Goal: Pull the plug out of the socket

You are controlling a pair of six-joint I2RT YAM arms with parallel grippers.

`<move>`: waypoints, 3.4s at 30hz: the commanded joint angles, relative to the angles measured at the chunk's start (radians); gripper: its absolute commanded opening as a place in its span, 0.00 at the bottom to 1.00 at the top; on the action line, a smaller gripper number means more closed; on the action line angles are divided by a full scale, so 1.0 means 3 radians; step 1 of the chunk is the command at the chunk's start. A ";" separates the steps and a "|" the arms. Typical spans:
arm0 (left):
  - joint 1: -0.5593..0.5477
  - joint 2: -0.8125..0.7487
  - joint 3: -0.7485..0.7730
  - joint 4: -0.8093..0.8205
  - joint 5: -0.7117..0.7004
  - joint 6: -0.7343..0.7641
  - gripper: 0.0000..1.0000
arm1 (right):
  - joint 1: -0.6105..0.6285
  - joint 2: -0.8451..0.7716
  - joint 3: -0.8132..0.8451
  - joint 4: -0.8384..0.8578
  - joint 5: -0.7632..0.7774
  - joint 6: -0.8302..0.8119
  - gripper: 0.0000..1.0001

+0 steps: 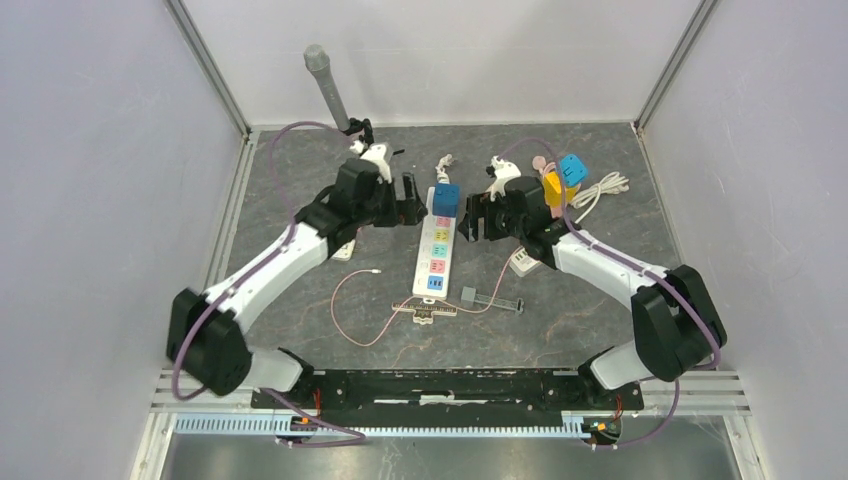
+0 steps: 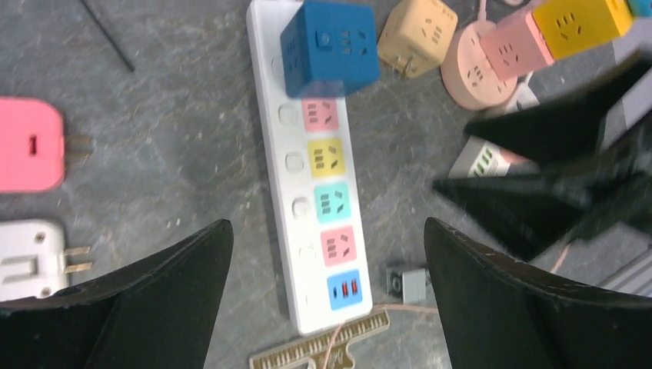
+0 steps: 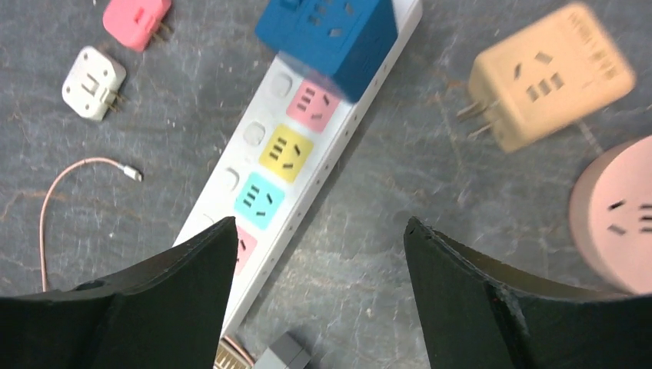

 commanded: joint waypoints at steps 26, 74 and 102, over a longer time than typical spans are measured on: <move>-0.0364 0.2686 0.2208 -0.0449 -0.0865 0.0068 0.75 | 0.0258 0.0118 -0.0845 0.1154 -0.0128 0.1179 0.67; -0.0130 0.2335 0.2122 -0.0696 0.0079 -0.0531 0.25 | 0.0698 0.0973 -0.0697 0.1034 -0.0035 0.0791 0.26; -0.0173 0.2294 0.2350 -0.1100 0.0151 -0.0274 0.22 | 0.0813 0.1213 -0.0682 0.1063 0.0175 0.0724 0.38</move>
